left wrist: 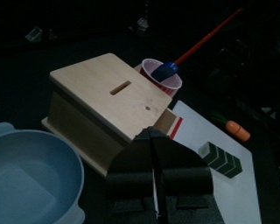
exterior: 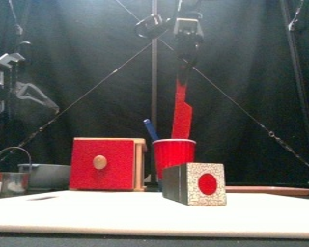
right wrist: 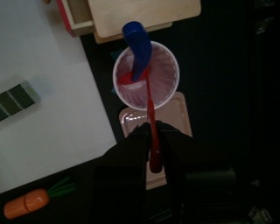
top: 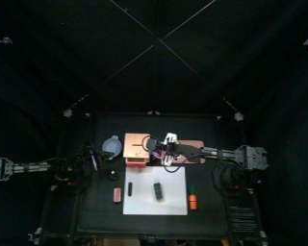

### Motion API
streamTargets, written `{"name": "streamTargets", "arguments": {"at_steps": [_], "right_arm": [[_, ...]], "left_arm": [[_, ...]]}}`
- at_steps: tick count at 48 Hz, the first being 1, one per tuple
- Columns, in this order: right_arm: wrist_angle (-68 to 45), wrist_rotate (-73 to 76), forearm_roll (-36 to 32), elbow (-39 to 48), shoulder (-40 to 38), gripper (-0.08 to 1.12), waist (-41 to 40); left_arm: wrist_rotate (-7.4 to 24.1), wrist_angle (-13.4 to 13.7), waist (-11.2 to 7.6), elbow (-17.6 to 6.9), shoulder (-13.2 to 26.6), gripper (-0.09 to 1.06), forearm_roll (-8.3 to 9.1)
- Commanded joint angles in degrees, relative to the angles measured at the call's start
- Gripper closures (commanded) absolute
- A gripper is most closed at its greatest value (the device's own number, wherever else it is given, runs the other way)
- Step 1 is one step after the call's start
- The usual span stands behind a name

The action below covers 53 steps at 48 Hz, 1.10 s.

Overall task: Place sushi on board then cut the sushi with the knife then place the pieces on the plate
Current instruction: Grasp knife edge with left hand

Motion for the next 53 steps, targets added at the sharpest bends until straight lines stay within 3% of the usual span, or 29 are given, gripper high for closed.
{"name": "streamTargets", "arguments": {"at_steps": [1,7,15,26,31,45,53], "right_arm": [[-0.44,1.76,-1.85,-0.7,-4.92,0.55,0.09],[-2.02,3.34,-4.48,0.53,-7.82,0.55,0.26],[-7.56,4.31,-2.11,5.45,-11.78,0.55,0.7],[-23.47,3.96,4.92,17.75,-17.31,0.55,0.53],[-32.87,3.6,6.06,24.26,-20.04,0.55,0.44],[-62.05,4.13,8.35,41.22,-26.98,0.55,0.79],[-75.41,4.04,10.63,48.25,-27.25,0.55,1.23]], "left_arm": [[0.09,-0.62,0.26,-1.76,0.26,0.97,0.26],[0.53,-0.7,0.35,-2.72,0.26,0.97,0.79],[0.53,-1.23,0.35,-4.04,0.26,0.97,3.25],[0.35,-1.41,0.0,-6.33,0.26,0.97,9.76],[0.18,-1.41,-0.44,-7.03,0.26,0.97,11.87],[0.18,-1.49,-4.75,-8.96,0.79,0.97,16.17],[0.26,-1.85,-7.65,-12.04,6.86,0.94,17.14]]}}
